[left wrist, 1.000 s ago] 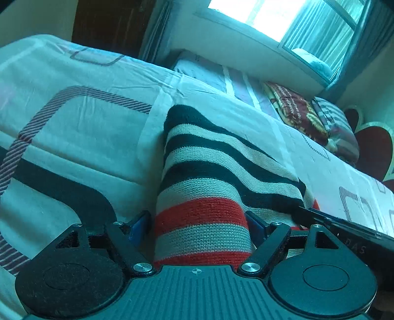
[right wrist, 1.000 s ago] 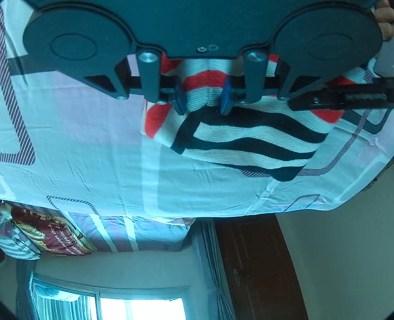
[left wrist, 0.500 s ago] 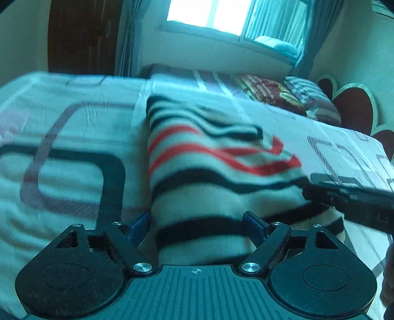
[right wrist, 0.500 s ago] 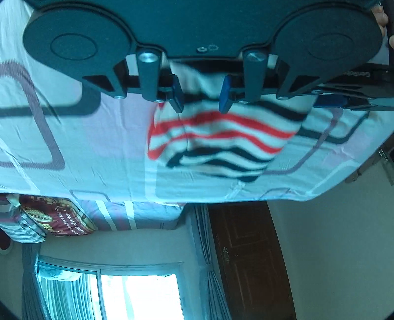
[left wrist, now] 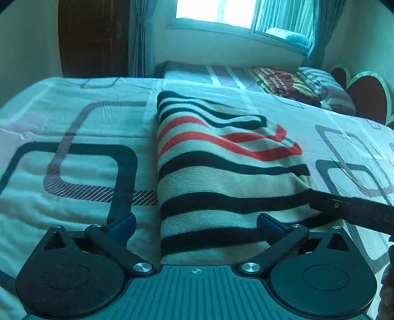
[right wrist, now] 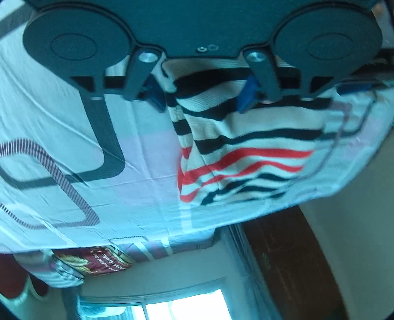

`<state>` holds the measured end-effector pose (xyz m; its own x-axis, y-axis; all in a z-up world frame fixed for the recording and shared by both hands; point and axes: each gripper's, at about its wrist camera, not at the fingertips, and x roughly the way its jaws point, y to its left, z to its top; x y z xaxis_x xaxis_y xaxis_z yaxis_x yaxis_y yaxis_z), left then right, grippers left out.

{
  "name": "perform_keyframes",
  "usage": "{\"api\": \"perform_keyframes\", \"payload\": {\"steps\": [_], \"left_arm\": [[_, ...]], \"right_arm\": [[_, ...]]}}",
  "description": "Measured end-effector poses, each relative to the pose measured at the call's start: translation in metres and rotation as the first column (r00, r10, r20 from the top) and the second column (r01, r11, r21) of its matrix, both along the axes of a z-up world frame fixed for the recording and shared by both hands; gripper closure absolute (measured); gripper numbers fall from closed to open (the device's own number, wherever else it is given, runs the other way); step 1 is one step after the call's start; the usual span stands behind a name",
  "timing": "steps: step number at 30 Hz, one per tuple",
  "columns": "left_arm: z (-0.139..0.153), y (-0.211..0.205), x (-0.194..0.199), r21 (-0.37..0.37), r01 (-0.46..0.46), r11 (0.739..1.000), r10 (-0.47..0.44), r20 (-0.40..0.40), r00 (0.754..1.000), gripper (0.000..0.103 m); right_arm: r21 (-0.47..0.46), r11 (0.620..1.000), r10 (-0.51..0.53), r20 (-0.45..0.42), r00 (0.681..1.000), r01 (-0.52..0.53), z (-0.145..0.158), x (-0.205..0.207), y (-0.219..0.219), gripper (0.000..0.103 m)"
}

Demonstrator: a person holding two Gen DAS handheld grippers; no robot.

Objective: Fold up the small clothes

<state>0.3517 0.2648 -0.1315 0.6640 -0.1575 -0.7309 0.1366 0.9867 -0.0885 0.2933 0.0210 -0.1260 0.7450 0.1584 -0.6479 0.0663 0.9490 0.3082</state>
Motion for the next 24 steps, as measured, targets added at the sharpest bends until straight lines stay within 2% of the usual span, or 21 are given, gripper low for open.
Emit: {"api": "perform_keyframes", "payload": {"steps": [4,6,9,12,16,20,24], "left_arm": [[0.025,-0.009,-0.027,0.060,-0.080,0.995,0.081,-0.002,0.997,0.000],[0.038,-0.012,-0.040,0.100,-0.121,0.988,0.124,-0.023,0.992,0.000],[0.056,-0.012,-0.070,0.057,-0.110,0.992,0.111,-0.022,0.994,0.000],[0.079,-0.018,-0.110,0.061,-0.136,0.989,0.134,0.034,0.990,0.000],[0.109,-0.031,-0.174,0.161,-0.207,0.965,0.171,0.210,0.963,0.000],[0.128,-0.043,-0.218,0.162,-0.171,0.972,0.141,0.182,0.973,0.000],[0.141,-0.060,-0.260,0.174,-0.164,0.971,0.130,0.193,0.973,0.000]], "right_arm": [[0.003,1.000,0.021,0.030,0.999,-0.021,0.018,-0.031,-0.007,0.025],[0.009,0.999,0.038,0.038,0.999,-0.038,0.027,-0.047,-0.012,0.020],[0.025,0.995,0.094,0.029,0.995,-0.095,0.039,-0.073,-0.019,0.011],[0.035,0.988,0.149,0.017,0.989,-0.150,0.054,-0.103,-0.023,0.003],[0.086,0.970,0.228,0.017,0.973,-0.229,0.072,-0.145,-0.036,0.001],[0.091,0.963,0.256,-0.012,0.967,-0.254,0.089,-0.184,-0.042,0.001],[-0.003,0.960,0.280,0.006,0.960,-0.280,0.108,-0.223,-0.037,0.001]]}}
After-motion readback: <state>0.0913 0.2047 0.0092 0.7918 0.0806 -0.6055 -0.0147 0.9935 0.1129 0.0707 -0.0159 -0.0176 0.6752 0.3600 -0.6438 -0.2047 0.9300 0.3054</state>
